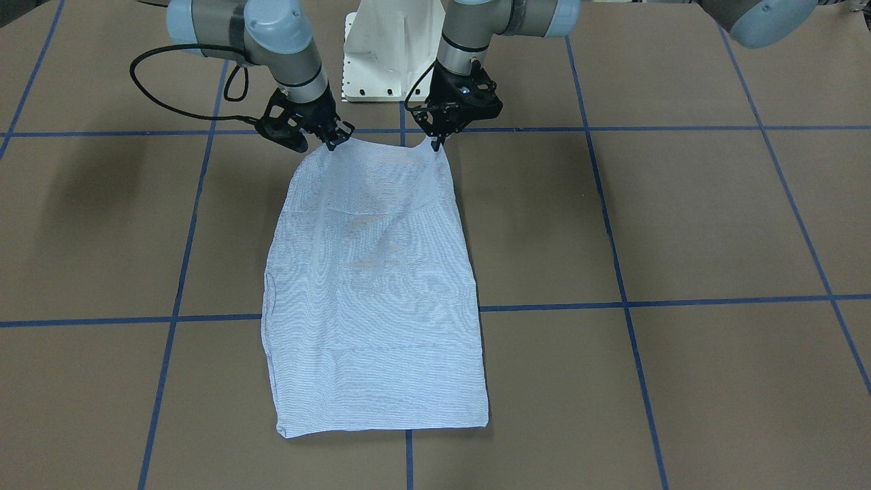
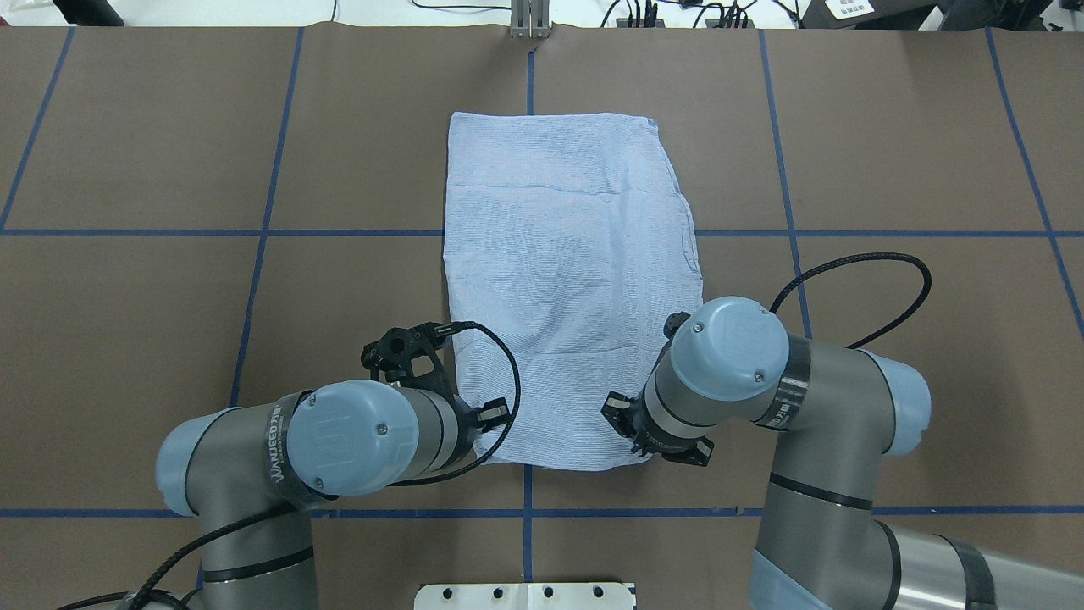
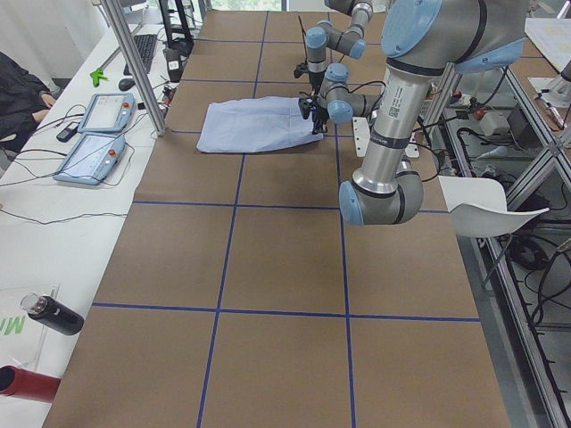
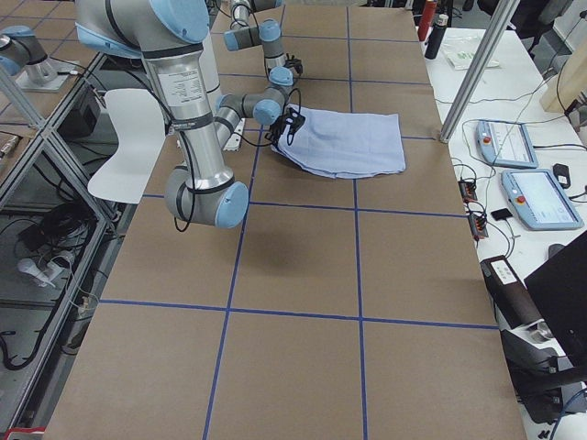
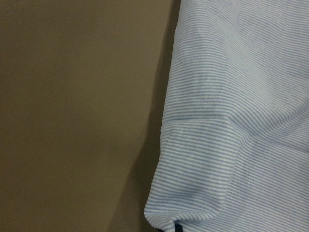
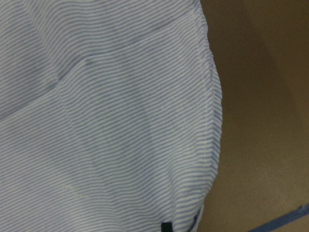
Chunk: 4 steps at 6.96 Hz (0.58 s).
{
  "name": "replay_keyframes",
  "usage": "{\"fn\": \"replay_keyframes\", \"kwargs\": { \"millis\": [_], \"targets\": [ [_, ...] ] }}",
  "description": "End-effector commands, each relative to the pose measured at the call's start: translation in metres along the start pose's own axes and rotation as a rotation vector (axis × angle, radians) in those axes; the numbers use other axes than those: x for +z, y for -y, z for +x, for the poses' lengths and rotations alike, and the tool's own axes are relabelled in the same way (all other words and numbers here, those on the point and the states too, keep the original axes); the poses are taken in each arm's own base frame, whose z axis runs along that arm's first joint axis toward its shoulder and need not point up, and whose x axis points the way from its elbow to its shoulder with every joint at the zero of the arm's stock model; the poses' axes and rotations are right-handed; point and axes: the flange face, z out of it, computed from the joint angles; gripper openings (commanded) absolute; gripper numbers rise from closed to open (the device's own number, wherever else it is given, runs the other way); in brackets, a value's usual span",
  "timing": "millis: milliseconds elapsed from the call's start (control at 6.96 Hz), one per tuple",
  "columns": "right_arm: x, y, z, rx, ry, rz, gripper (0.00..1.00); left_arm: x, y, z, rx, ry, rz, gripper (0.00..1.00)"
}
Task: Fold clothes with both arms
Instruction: 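Grasp the two near corners of the shirt with both grippers, then lift the near edge with both grippers and fold it toward the far edge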
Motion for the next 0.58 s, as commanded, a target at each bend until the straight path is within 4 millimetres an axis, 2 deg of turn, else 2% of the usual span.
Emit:
{"fn": "replay_keyframes", "kwargs": {
  "millis": [0,144,288,431],
  "targets": [
    [-0.031,-0.019,0.032,-0.025,0.016,-0.086,0.00,-0.040,-0.019,0.000,0.009,0.011,-0.095,0.00],
    [-0.051,-0.030,0.048,-0.038,0.020,-0.156,0.00,-0.059,-0.036,-0.003,0.023,0.021,-0.123,0.00],
    [-0.066,-0.040,0.061,-0.047,0.014,-0.240,0.00,-0.078,-0.044,-0.008,0.029,0.039,-0.153,0.00],
    [-0.077,-0.049,0.065,-0.054,0.007,-0.317,0.00,-0.094,-0.050,-0.012,0.030,0.067,-0.188,0.00]
  ]
}}
